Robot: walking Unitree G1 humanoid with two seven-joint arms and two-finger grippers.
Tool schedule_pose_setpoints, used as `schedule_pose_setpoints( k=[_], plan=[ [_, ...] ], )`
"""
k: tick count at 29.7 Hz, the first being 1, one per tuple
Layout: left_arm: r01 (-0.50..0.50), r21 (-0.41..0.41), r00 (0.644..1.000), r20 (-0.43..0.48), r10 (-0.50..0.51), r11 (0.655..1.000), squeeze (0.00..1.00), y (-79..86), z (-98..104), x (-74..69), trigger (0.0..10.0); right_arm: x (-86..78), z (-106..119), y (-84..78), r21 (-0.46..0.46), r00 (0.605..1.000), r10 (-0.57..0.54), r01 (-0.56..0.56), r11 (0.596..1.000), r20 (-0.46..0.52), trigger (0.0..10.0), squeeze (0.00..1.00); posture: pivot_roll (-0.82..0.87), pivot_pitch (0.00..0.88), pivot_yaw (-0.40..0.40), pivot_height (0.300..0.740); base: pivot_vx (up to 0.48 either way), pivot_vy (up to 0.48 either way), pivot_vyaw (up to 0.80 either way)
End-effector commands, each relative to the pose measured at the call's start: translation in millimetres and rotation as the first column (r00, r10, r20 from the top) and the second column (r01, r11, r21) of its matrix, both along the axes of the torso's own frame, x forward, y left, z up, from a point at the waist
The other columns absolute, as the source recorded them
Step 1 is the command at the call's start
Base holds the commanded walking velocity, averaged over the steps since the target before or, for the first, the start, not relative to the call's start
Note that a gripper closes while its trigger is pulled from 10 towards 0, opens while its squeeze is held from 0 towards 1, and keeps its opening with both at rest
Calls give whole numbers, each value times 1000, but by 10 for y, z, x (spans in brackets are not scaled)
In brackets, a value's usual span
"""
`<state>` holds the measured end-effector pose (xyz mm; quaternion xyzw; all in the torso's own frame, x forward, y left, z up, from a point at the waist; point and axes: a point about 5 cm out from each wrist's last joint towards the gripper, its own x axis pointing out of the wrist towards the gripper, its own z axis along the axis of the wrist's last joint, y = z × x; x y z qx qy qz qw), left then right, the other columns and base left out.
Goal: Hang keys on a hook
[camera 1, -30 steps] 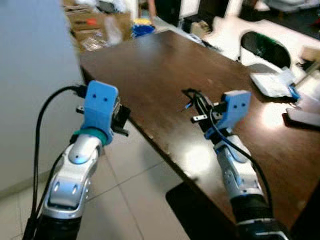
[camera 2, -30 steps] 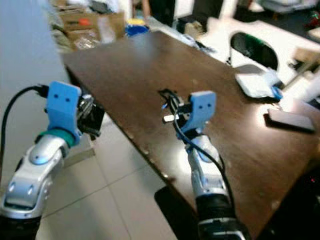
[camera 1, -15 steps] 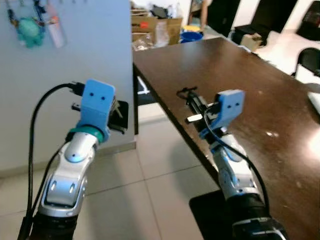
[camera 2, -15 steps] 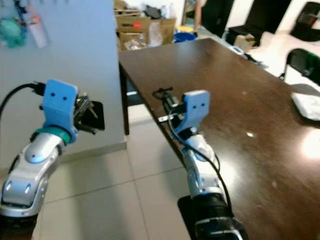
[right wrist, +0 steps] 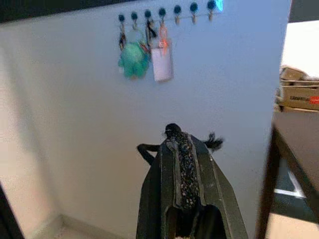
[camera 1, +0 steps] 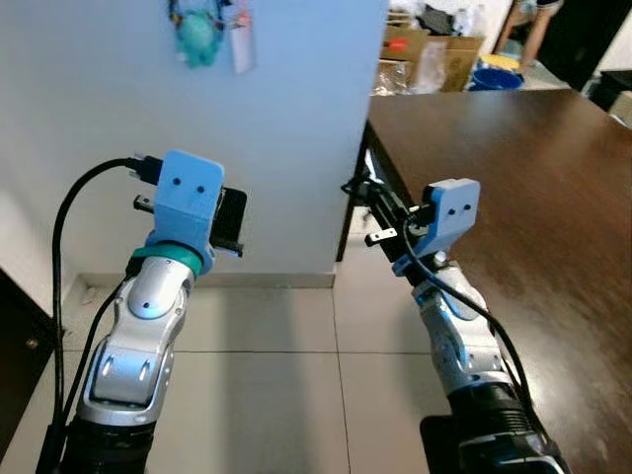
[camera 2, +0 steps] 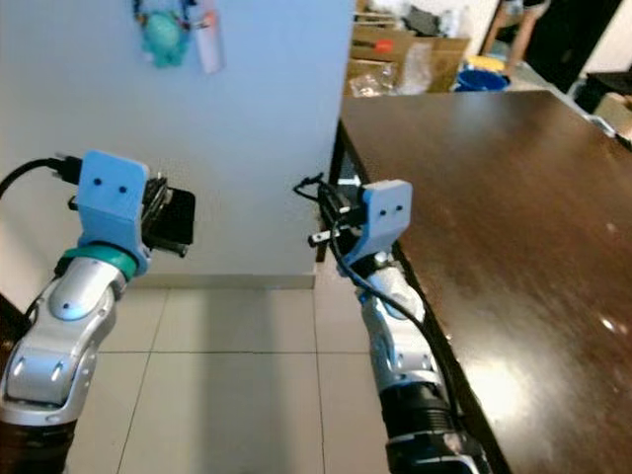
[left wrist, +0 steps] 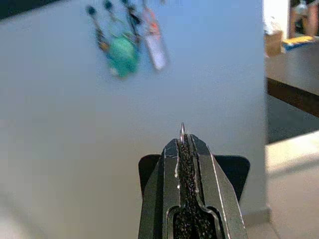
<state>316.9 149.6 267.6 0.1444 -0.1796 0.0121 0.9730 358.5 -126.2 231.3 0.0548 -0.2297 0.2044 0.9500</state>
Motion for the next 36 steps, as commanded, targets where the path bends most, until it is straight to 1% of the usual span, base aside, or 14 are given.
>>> schedule_pose_setpoints(
  k=[1, 3, 9, 13, 14, 17, 28, 29, 30, 32, 33, 36],
  plan=[
    [-10, 17, 998, 65, 9, 1000, 0, -29, 92, -5, 10000, -11, -42, -37, 52, 999, 18, -17, 999, -28, 10000, 0, 98, 104, 54, 740, 461, 0, 0],
    [-5, 21, 995, 98, 3, 1000, 0, -56, 145, -15, 10000, -20, -56, -27, 72, 999, 38, -35, 997, -38, 10000, 0, 98, 104, 55, 740, 465, 0, 0],
    [-6, 30, 994, 114, 3, 1000, 0, -70, 177, -18, 10000, -27, -88, -12, 82, 998, 49, -45, 996, -49, 10000, 0, 99, 108, 59, 740, 464, 0, 0],
    [-9, 30, 993, 119, 6, 1000, 0, -70, 185, -14, 10000, -41, -89, 5, 92, 996, 77, -72, 993, -47, 10000, 0, 100, 108, 59, 740, 461, 0, 0],
    [-15, 28, 992, 127, 11, 1000, 0, -69, 192, -9, 10000, -58, -89, 23, 93, 994, 100, -96, 991, -45, 10000, 0, 100, 108, 59, 740, 461, 0, 0],
    [-18, 27, 990, 140, 14, 999, 0, -73, 208, -7, 10000, -81, -83, 45, 82, 991, 125, -122, 989, -38, 10000, 0, 100, 108, 59, 740, 461, 0, 0],
    [-10, 31, 988, 152, 5, 999, 0, -91, 214, -15, 10000, -80, -34, 14, 70, 994, 109, -108, 992, -16, 10000, 0, 100, 107, 61, 740, 461, 0, 0],
    [-7, 30, 988, 153, 2, 1000, 0, -97, 216, -17, 10000, -80, -27, 8, 67, 994, 107, -106, 992, -12, 10000, 0, 100, 107, 60, 740, 461, 0, 0],
    [2, 23, 988, 156, -6, 1000, 0, -108, 225, -21, 10000, -85, 17, -13, 37, 996, 84, -84, 996, 21, 10000, 0, 100, 106, 61, 740, 461, 0, 0],
    [6, 22, 987, 159, -9, 1000, 0, -114, 230, -23, 10000, -90, 41, -24, 24, 997, 71, -72, 997, 39, 10000, 0, 100, 106, 61, 740, 461, 0, 0],
    [6, 22, 987, 159, -9, 1000, 0, -114, 230, -23, 10000, -90, 41, -24, 24, 997, 71, -72, 997, 39, 10000, 0, 100, 106, 61, 740, 461, 0, 0],
    [11, 18, 986, 169, -14, 1000, 0, -119, 251, -30, 10000, -105, 170, -65, 21, 994, 29, -31, 999, 110, 10000, 0, 99, 102, 60, 740, 460, 0, 0]
  ],
)
